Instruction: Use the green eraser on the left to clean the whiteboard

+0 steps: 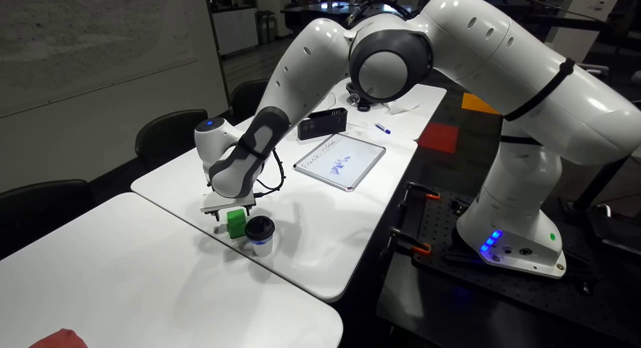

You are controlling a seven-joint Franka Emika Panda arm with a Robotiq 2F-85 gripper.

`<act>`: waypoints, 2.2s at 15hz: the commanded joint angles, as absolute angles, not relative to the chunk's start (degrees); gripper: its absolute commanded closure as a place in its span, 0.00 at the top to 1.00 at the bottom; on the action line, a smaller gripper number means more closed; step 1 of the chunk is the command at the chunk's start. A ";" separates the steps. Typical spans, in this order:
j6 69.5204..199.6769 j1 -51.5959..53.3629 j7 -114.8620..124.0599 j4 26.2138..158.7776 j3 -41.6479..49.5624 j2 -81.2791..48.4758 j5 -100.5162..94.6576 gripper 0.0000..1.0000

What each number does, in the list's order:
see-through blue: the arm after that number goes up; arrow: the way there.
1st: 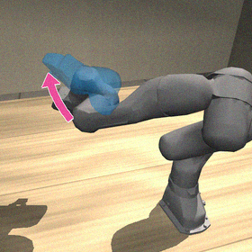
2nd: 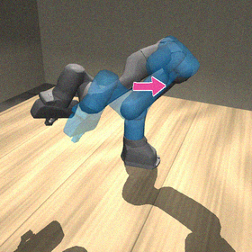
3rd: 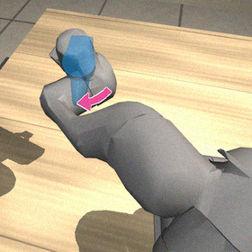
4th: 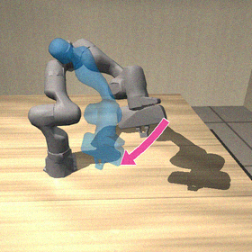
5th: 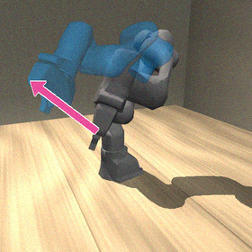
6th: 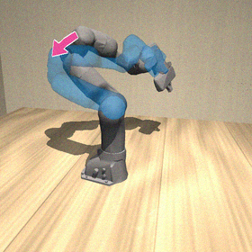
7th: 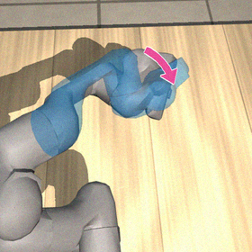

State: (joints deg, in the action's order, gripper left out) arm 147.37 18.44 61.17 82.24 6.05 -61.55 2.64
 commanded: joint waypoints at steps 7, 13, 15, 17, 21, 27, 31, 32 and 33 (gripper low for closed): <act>147.45 18.01 62.15 82.36 5.96 -61.96 3.60 1.00; 148.11 17.87 62.17 82.36 6.07 -62.69 3.69 0.71; 148.09 17.78 62.13 82.47 6.05 -62.63 3.73 0.61; 148.08 17.83 62.20 82.56 6.13 -62.49 3.68 0.45; 148.10 18.06 62.39 84.12 6.59 -60.58 3.48 0.34; 145.60 18.32 64.63 88.48 11.16 -53.36 1.97 0.34; 145.94 15.10 58.37 92.66 11.47 -48.66 -0.06 0.34; 146.40 13.66 55.54 94.11 10.74 -47.45 -0.46 0.34; 147.35 11.91 52.02 95.73 9.88 -46.37 -0.51 0.34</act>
